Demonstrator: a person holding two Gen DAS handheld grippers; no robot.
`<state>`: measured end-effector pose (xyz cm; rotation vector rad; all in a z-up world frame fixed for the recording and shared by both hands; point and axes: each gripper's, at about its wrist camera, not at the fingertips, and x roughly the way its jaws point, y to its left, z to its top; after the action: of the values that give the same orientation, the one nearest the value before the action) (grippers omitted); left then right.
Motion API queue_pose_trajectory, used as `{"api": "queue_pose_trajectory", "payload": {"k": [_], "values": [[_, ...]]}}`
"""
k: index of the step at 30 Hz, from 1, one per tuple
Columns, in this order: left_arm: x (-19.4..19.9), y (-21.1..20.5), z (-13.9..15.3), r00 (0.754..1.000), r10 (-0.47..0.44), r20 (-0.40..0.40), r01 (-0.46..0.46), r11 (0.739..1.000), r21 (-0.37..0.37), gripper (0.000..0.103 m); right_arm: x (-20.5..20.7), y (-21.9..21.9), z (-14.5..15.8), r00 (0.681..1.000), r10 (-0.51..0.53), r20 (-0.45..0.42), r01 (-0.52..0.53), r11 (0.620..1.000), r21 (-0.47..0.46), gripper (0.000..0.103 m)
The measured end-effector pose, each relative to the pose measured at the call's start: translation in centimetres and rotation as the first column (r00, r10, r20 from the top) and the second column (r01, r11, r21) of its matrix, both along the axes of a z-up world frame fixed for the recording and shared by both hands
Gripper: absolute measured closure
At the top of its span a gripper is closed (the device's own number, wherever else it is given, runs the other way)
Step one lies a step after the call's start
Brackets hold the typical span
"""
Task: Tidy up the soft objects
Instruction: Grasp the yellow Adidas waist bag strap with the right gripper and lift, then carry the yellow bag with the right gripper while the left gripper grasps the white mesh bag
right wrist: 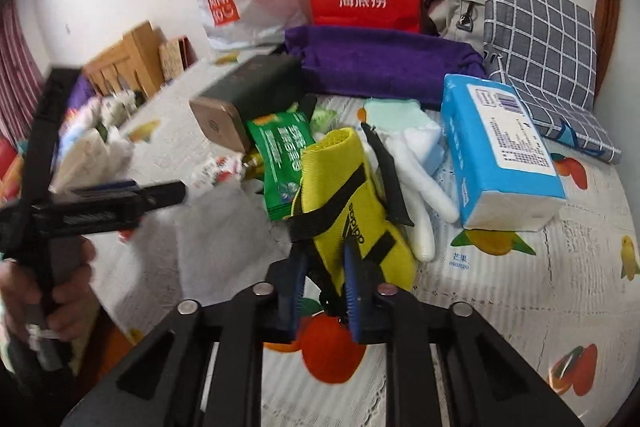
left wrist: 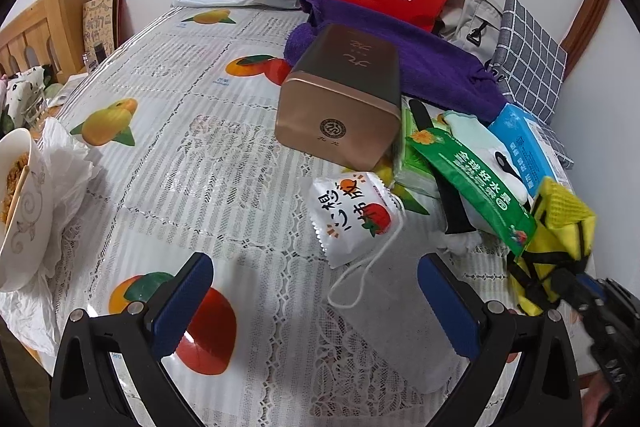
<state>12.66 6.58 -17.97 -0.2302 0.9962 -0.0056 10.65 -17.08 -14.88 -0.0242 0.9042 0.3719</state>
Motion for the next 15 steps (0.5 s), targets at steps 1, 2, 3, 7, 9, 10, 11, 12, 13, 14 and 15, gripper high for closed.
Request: {"api": "queue_pose_trajectory", "payload": {"k": [1, 2, 3, 7, 9, 10, 11, 12, 13, 14, 15], "values": [[0.0, -0.2, 0.0, 1.0, -0.001, -0.003, 0.001, 1.0, 0.002, 0.0, -0.2, -0.5, 0.4, 1.0, 0.001, -0.004, -0.001, 1.0, 0.028, 0.091], [0.0, -0.3, 0.0, 1.0, -0.003, -0.005, 0.003, 1.0, 0.002, 0.0, -0.3, -0.8, 0.6, 1.0, 0.0, -0.007, 0.0, 0.999, 0.041, 0.093], [0.0, -0.4, 0.1, 1.0, -0.006, -0.007, 0.006, 1.0, 0.003, 0.0, -0.4, -1.2, 0.9, 1.0, -0.002, -0.01, 0.003, 0.999, 0.053, 0.093], [-0.2, -1.1, 0.2, 1.0, -0.012, -0.016, 0.012, 0.999, 0.03, 0.0, -1.3, -2.6, 1.7, 1.0, -0.017, -0.02, 0.019, 0.996, 0.086, 0.094], [-0.3, -1.4, 0.2, 1.0, -0.013, -0.024, 0.014, 0.999, 0.041, 0.0, -1.9, -3.3, 2.0, 0.999, -0.034, -0.023, 0.036, 0.997, 0.073, 0.094], [-0.3, -1.5, 0.1, 0.999, -0.013, -0.03, 0.014, 0.999, 0.045, 0.0, -2.2, -3.7, 2.1, 0.999, -0.043, -0.025, 0.045, 0.997, 0.067, 0.094], [-0.4, -1.6, 0.1, 0.999, -0.013, -0.035, 0.015, 0.999, 0.046, 0.0, -2.5, -4.2, 2.3, 0.998, -0.052, -0.028, 0.053, 0.997, 0.063, 0.094], [-0.4, -1.6, 0.0, 0.999, -0.015, -0.04, 0.017, 0.999, 0.047, 0.0, -2.8, -4.9, 2.5, 0.997, -0.064, -0.033, 0.066, 0.996, 0.059, 0.094], [-0.5, -1.7, -0.1, 0.999, -0.018, -0.044, 0.02, 0.999, 0.044, 0.0, -3.0, -5.4, 2.6, 0.996, -0.077, -0.04, 0.079, 0.996, 0.051, 0.094], [-0.5, -1.7, -0.2, 0.999, -0.021, -0.048, 0.023, 0.999, 0.038, 0.0, -3.2, -6.0, 2.7, 0.995, -0.092, -0.043, 0.094, 0.995, 0.044, 0.094], [-0.6, -1.8, -0.3, 0.998, -0.026, -0.054, 0.028, 0.999, 0.029, 0.0, -3.4, -6.7, 2.7, 0.993, -0.113, -0.044, 0.115, 0.993, 0.039, 0.094]]}}
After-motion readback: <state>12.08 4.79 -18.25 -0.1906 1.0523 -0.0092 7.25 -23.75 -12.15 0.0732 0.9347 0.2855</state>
